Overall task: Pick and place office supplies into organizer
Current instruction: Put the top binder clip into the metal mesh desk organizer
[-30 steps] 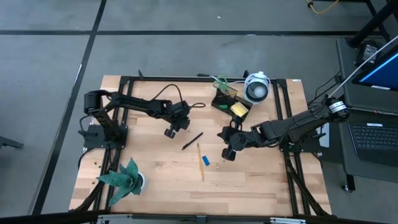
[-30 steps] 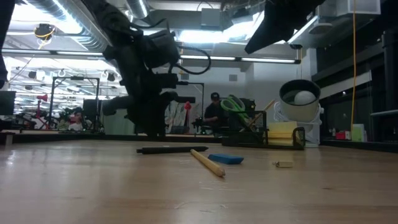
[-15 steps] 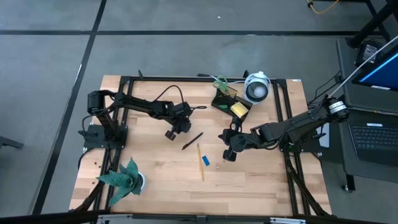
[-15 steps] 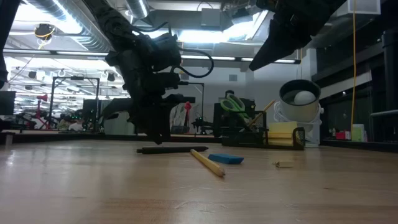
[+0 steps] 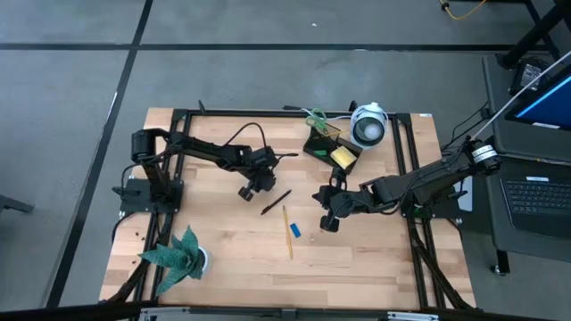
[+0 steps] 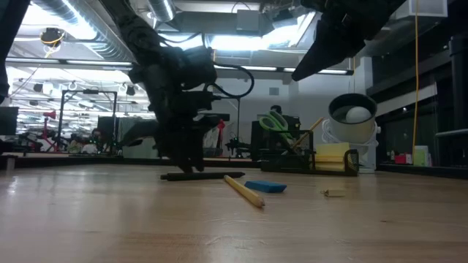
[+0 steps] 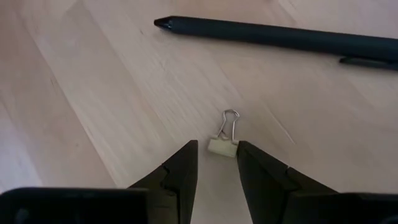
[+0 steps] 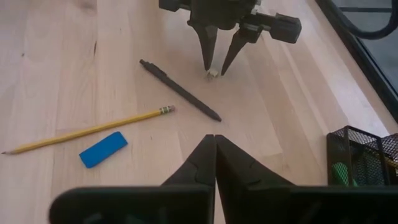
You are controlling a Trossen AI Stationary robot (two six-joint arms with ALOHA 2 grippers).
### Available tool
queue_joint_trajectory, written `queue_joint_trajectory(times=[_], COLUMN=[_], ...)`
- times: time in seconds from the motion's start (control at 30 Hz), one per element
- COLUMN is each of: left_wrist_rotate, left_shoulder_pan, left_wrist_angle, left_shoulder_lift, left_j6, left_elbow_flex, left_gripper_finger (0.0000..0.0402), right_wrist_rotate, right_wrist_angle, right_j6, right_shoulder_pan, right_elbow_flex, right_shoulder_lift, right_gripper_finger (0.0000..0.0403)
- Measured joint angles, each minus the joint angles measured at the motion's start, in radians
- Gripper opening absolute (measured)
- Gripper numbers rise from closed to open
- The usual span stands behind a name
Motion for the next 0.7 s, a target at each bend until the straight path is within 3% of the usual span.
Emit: queue_joint_trajectory(times=[0.7], left_wrist_rotate=[0.044], left_shoulder_pan=[0.001], left_wrist_angle=[-0.045], left_shoulder_lift=[0.005], left_j6=[-0.053], left_elbow_flex=[0.012], left_gripper_finger=[0.0109], right_wrist_rotate=[-0.043], right_wrist_angle=[-0.001], right_j6=[0.000], right_shoulder_pan=[0.000], right_elbow_flex=[0.000], right_shoulder_lift=[0.000], right_gripper_finger=[0.0004])
